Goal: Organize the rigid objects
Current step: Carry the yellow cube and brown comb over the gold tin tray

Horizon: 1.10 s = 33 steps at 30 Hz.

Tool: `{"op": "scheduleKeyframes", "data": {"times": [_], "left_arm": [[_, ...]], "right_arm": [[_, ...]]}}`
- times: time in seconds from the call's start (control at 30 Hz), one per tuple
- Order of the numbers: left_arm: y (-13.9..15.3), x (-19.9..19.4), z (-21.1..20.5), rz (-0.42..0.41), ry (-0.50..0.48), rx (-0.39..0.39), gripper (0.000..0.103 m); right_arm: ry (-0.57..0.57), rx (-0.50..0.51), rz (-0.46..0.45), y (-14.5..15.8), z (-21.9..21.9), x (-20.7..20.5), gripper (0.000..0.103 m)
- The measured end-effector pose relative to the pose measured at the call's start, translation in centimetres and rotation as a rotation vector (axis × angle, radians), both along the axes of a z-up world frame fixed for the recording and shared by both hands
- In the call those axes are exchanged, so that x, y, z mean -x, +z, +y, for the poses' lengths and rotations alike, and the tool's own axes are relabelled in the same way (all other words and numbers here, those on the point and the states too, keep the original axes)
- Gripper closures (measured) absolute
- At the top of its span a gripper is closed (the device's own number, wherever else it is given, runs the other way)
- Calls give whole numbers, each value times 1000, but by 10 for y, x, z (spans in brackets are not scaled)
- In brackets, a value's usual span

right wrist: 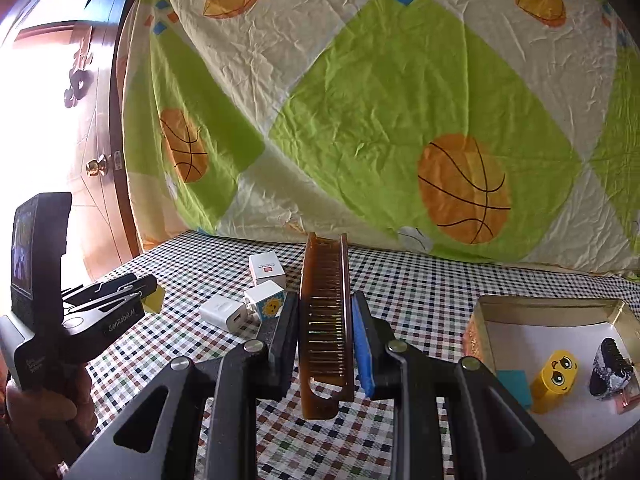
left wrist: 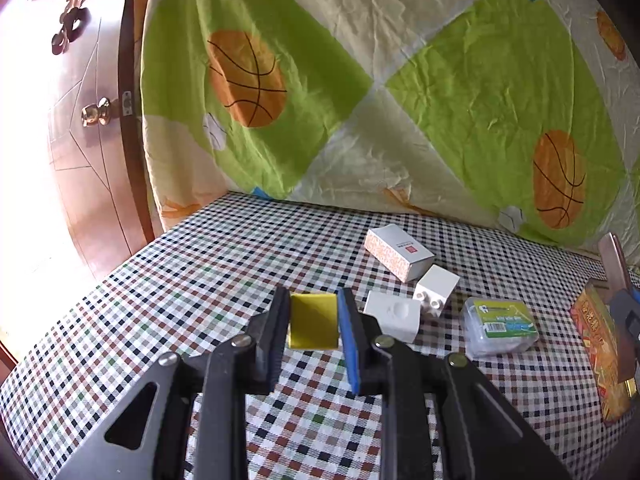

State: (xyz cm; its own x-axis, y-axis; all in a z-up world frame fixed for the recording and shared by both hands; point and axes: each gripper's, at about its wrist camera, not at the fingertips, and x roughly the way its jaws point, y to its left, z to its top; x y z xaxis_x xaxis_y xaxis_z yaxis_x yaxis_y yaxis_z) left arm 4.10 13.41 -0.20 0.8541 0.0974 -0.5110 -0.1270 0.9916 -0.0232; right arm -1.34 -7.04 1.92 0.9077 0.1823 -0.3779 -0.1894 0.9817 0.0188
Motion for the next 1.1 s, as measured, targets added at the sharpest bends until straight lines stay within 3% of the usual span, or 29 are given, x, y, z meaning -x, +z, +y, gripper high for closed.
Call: {"op": "scheduleKeyframes", "data": {"times": [0.2, 0.47, 1.1], "left_arm": [[2, 11, -26, -9, -12, -37, 80], [7, 29, -77, -27, -58, -87, 80], [33, 43, -166, -81, -187, -121, 80]], "right_arm": [[-40, 50, -16, -5, -25, 23, 75], [-121, 44, -46, -3, -65, 39, 75], [-275, 54, -74, 0, -149, 54, 75]]}}
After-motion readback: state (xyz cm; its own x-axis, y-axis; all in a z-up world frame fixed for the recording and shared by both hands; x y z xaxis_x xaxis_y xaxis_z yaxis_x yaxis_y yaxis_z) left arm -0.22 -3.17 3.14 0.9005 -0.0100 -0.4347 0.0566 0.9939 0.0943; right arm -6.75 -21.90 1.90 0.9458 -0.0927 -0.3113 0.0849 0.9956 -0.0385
